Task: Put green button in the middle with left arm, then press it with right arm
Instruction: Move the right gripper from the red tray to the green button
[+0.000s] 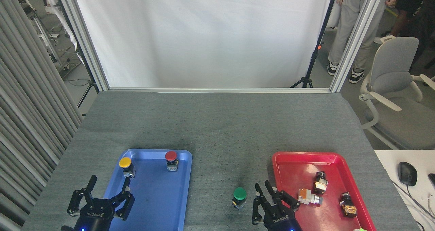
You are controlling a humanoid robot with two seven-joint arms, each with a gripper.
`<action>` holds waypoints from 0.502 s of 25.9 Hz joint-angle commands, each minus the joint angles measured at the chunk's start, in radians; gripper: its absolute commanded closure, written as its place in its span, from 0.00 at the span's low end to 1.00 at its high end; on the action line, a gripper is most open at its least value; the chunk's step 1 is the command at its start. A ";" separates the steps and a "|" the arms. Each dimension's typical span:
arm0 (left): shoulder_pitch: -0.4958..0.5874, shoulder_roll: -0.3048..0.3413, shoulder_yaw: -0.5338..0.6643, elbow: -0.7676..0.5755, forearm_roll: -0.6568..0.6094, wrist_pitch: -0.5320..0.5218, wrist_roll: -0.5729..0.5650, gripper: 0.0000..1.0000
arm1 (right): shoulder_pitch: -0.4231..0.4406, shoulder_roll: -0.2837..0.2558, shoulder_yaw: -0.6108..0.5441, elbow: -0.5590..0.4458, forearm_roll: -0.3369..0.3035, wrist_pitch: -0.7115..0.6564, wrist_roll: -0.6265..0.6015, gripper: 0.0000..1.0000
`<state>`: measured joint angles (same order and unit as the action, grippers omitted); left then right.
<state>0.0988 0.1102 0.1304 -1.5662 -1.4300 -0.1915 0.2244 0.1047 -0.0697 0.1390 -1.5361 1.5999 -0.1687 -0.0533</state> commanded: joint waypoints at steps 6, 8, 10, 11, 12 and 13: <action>-0.002 0.006 -0.002 0.002 0.026 -0.002 0.000 0.01 | -0.057 0.050 0.108 0.093 0.045 0.041 0.023 1.00; -0.001 0.006 -0.002 0.000 0.026 -0.002 0.000 0.01 | -0.074 0.051 0.111 0.129 0.046 0.055 0.023 1.00; -0.001 0.005 -0.002 0.002 0.026 -0.002 0.000 0.01 | -0.089 0.051 0.123 0.169 0.048 0.070 0.023 1.00; 0.001 0.003 -0.002 0.002 0.026 -0.002 0.000 0.01 | -0.095 0.051 0.128 0.185 0.048 0.080 0.021 1.00; 0.001 0.003 -0.003 0.002 0.026 -0.002 0.000 0.01 | -0.099 0.051 0.129 0.198 0.048 0.086 0.021 1.00; 0.001 0.003 -0.003 0.002 0.026 -0.002 0.000 0.01 | -0.099 0.053 0.129 0.211 0.049 0.087 0.020 1.00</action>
<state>0.0988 0.1143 0.1282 -1.5648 -1.4040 -0.1926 0.2234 0.0182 -0.0190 0.2602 -1.3686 1.6463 -0.0965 -0.0294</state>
